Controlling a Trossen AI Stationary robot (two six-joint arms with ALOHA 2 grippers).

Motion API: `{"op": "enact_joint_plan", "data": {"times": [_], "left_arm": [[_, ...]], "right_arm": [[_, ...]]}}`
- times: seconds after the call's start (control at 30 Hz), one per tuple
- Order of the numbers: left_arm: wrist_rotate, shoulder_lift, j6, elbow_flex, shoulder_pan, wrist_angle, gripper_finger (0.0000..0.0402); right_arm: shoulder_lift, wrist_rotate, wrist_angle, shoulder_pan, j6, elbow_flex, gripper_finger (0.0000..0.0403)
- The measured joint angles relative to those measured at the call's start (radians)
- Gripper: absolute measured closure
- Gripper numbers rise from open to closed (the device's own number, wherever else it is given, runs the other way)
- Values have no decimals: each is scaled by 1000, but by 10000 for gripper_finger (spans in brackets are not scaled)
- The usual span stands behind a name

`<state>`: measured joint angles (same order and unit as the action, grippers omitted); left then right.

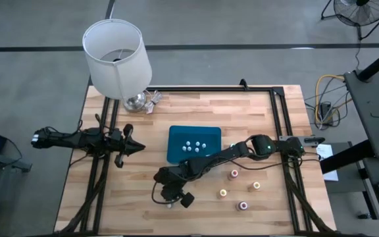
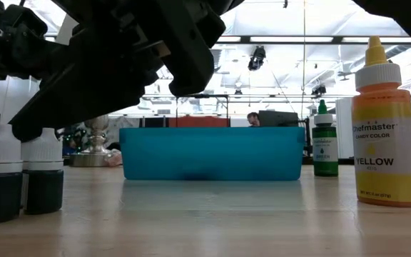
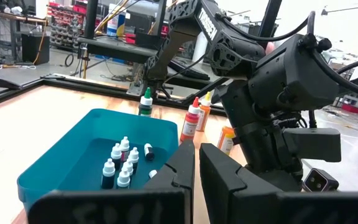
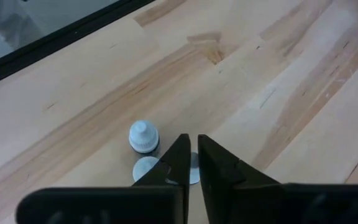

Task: Pick & Place food coloring
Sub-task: Put the small orange food coloring bottle into the blue bin

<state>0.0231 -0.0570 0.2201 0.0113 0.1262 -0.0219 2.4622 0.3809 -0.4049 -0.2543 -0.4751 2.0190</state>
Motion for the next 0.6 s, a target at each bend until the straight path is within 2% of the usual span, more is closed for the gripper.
{"op": "enact_joint_plan", "data": {"times": [0.23,0.6], "left_arm": [[0,0,0,0,0,0,402],[0,0,0,0,0,0,402]], "right_arm": [[0,-2,-1,0,0,0,385],[0,-6,-3,1,-4,-2,342]]}}
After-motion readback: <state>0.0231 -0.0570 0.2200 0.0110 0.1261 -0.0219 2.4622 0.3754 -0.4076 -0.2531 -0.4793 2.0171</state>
